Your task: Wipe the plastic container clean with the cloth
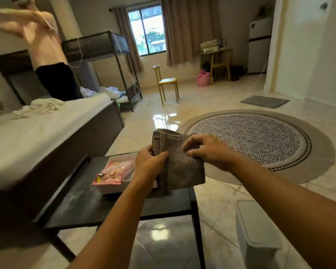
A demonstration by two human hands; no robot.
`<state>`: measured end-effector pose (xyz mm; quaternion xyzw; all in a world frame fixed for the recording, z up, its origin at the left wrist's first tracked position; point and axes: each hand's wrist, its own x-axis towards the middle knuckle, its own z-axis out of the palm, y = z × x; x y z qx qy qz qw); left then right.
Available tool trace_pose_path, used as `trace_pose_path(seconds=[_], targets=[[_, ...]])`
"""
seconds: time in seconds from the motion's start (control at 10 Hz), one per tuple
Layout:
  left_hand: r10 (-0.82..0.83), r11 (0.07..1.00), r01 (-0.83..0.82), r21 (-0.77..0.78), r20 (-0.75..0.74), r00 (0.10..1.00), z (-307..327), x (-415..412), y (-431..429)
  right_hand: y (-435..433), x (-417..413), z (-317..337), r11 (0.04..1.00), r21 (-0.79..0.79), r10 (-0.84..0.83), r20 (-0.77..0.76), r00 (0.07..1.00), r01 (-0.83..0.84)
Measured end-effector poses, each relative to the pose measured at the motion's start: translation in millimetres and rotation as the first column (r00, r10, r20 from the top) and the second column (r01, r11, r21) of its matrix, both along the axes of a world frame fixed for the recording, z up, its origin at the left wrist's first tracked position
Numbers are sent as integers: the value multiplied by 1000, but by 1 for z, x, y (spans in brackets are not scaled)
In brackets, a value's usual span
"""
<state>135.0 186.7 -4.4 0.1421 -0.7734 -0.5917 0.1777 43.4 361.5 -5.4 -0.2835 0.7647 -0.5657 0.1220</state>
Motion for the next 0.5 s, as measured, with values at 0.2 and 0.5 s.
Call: trace_pose_path(seconds=[0.2, 0.5], targets=[[188, 938, -151, -313, 94, 978, 1, -10, -92, -93, -11, 6, 978, 210, 34, -81, 996, -16], [328, 756, -138, -640, 187, 926, -30, -54, -139, -151, -46, -31, 865, 488, 47, -311, 949, 117]])
